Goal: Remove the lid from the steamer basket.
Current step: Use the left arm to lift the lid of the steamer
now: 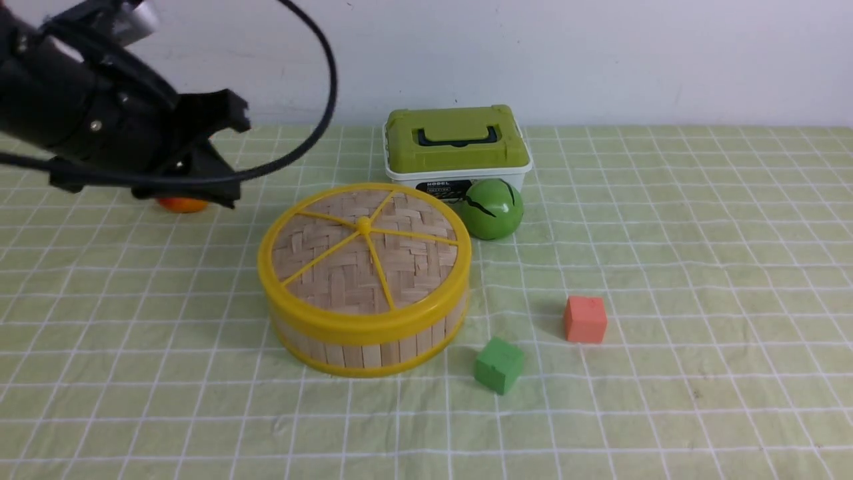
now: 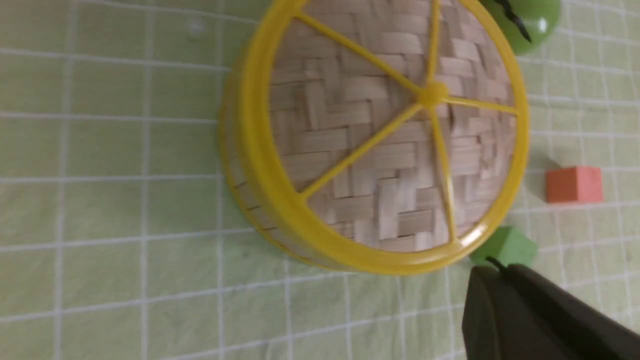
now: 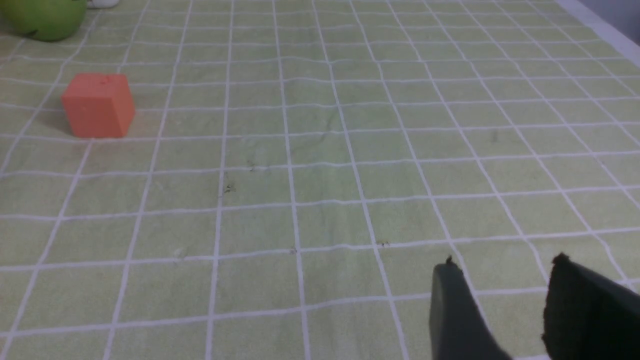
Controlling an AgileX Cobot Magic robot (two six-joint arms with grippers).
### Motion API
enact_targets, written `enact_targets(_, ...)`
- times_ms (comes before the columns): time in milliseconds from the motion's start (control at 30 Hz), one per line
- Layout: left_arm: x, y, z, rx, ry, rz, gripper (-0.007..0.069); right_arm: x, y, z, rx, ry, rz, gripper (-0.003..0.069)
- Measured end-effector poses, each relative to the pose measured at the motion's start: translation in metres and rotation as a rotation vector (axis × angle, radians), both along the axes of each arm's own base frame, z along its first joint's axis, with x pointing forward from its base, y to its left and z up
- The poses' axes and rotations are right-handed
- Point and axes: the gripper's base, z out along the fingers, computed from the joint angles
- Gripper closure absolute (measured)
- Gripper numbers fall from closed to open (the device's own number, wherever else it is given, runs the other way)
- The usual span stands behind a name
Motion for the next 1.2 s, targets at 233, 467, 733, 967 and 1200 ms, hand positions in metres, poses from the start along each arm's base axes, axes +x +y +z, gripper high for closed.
enact_targets(233, 0.046, -0.036, -0.008, 0.066, 0.137, -0.190, 0.0631, 0.000, 0.000, 0.000, 0.000, 0.000, 0.000, 0.0418)
enact_targets(467, 0.073, -0.094, -0.022, 0.277, 0.102, -0.273, 0.0529, 0.000, 0.000, 0.000, 0.000, 0.000, 0.000, 0.0418)
enact_targets(733, 0.087, -0.124, -0.048, 0.456, 0.079, -0.289, 0.0278, 0.000, 0.000, 0.000, 0.000, 0.000, 0.000, 0.0418)
enact_targets(967, 0.103, -0.133, -0.076, 0.506, 0.056, -0.287, 0.0244, 0.000, 0.000, 0.000, 0.000, 0.000, 0.000, 0.0418)
enact_targets(1200, 0.109, -0.133, -0.090, 0.504, 0.097, -0.219, 0.0272, 0.000, 0.000, 0.000, 0.000, 0.000, 0.000, 0.0418)
